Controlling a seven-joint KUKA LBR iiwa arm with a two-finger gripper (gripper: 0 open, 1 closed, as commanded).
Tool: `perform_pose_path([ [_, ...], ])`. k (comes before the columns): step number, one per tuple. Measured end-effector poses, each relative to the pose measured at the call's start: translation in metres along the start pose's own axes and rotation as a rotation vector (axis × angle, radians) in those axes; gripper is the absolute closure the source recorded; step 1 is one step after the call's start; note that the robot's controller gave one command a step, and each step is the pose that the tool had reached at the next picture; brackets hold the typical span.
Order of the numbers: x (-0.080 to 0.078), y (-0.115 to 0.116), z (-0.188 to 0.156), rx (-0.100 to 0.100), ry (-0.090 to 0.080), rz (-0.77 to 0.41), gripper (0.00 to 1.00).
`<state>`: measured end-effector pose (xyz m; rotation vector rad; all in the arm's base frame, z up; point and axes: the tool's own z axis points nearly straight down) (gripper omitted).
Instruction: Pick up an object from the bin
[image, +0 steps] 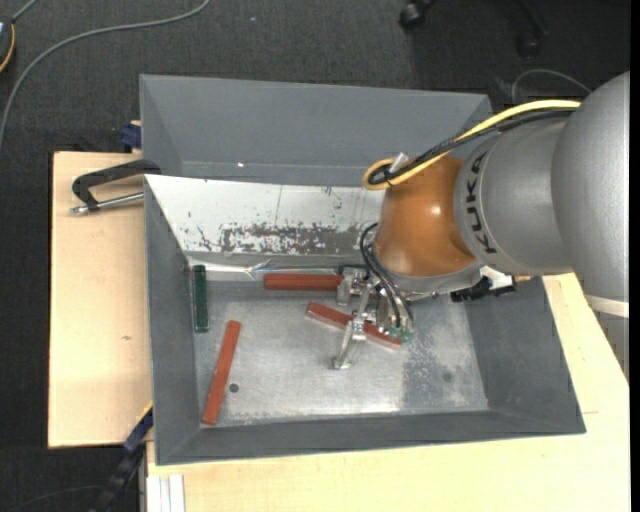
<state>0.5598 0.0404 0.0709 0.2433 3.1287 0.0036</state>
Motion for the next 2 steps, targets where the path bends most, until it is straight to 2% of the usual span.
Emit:
perform_pose_path([
  [1, 0.0, 0.0, 0.0, 0.0, 0.0, 0.001, 1.0],
  [2, 0.025, 0.003, -0.174, 0.0, -0.011, -0.26, 1.0],
])
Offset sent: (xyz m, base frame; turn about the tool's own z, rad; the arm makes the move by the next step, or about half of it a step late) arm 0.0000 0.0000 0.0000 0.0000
